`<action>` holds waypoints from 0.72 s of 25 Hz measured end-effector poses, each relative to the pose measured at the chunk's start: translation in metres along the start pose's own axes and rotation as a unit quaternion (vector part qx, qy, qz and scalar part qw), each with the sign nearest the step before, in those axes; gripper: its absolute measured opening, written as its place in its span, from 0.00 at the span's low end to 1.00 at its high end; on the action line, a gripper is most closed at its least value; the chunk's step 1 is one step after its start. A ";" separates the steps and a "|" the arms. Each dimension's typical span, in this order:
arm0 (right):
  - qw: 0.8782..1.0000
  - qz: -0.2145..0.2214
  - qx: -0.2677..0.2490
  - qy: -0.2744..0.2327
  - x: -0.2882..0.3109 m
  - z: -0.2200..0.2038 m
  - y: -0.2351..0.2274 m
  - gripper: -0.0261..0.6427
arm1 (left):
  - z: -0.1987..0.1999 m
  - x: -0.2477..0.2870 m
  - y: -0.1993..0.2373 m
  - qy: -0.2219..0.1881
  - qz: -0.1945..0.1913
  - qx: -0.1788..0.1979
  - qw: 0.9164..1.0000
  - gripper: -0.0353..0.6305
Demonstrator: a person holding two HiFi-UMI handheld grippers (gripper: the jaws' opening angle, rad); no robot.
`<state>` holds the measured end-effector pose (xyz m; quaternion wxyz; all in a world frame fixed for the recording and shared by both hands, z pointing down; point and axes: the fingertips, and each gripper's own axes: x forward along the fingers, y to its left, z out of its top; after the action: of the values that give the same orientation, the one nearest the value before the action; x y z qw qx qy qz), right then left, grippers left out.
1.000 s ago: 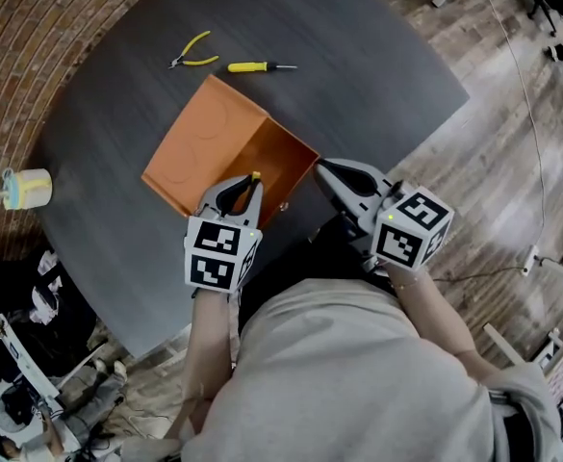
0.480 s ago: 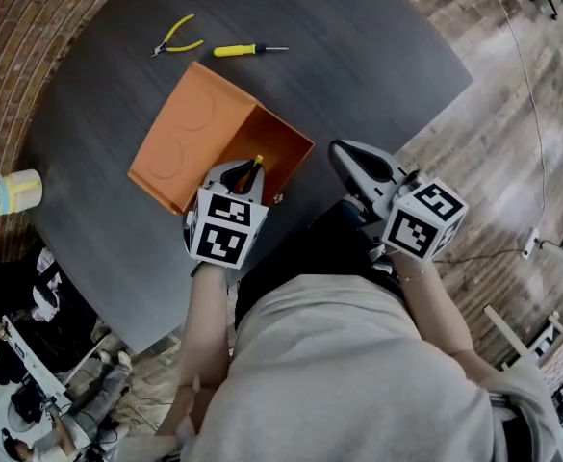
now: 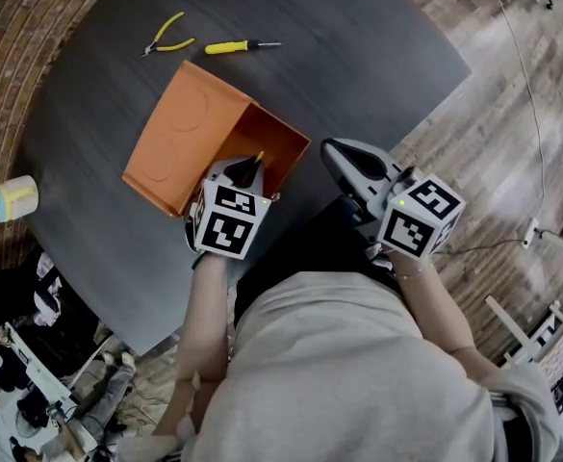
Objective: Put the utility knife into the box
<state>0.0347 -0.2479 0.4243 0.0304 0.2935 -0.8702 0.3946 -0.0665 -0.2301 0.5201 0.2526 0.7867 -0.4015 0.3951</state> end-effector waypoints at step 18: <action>1.000 0.010 -0.017 -0.005 -0.002 0.005 0.006 0.05 | 0.012 -0.011 -0.001 -0.039 0.004 -0.027 0.999 0.23</action>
<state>0.0339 -0.2478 0.4164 0.0276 0.2865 -0.8795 0.3790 -0.0648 -0.2336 0.5044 0.2560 0.7931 -0.4244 0.3541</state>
